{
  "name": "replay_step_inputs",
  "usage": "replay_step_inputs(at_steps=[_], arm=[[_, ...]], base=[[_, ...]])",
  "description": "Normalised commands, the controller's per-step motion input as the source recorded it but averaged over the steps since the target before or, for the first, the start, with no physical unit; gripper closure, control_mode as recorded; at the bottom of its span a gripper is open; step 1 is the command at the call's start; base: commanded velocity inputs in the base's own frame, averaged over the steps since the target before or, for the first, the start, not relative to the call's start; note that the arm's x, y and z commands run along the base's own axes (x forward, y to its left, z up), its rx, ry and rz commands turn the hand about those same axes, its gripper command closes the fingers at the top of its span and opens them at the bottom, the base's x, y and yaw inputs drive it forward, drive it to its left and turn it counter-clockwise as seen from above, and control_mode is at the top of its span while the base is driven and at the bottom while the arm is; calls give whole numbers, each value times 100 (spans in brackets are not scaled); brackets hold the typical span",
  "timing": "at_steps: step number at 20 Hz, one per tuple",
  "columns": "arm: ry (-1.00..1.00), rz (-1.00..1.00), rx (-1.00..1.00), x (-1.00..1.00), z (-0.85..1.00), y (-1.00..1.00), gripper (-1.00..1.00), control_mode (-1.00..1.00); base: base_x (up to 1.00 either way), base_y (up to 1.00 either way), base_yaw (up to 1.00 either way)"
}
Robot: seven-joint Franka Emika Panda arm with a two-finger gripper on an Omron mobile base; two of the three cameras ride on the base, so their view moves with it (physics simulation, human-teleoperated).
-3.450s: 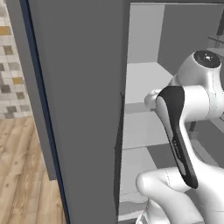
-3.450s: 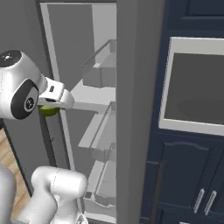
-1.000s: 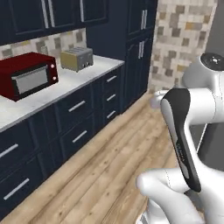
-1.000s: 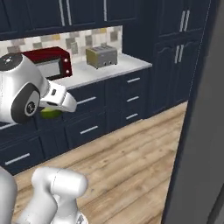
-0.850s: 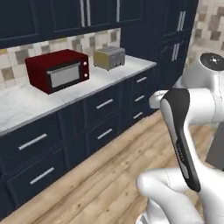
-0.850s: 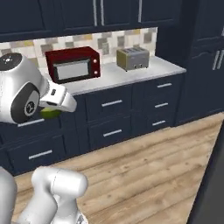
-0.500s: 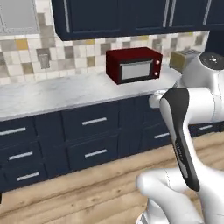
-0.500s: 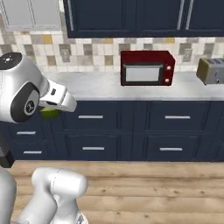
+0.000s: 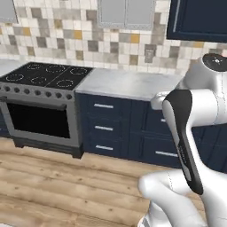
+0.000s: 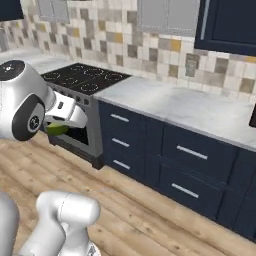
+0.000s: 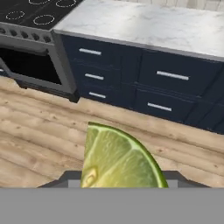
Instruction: There is a bowl on the dining counter. Grab a lemon wedge from the fridge and place it in the bowl. Then get the liquor bottle and glass cup from the cabinet and place them next to the bowl.
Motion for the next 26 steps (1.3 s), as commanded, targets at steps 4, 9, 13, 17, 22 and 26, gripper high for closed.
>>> replay_step_inputs(at_steps=[4, 9, 13, 17, 22, 26], arm=[[0, 0, 0, 0, 0, 0, 100, 100], [0, 0, 0, 0, 0, 0, 100, 100], [0, 0, 0, 0, 0, 0, 100, 100], [0, 0, 0, 0, 0, 0, 100, 100], [0, 0, 0, 0, 0, 0, 100, 100], [0, 0, 0, 0, 0, 0, 100, 100]], base=[[38, -18, 81], [42, -41, 73], [39, -62, 66], [32, -81, 59], [25, -99, 49], [36, -93, 44]])
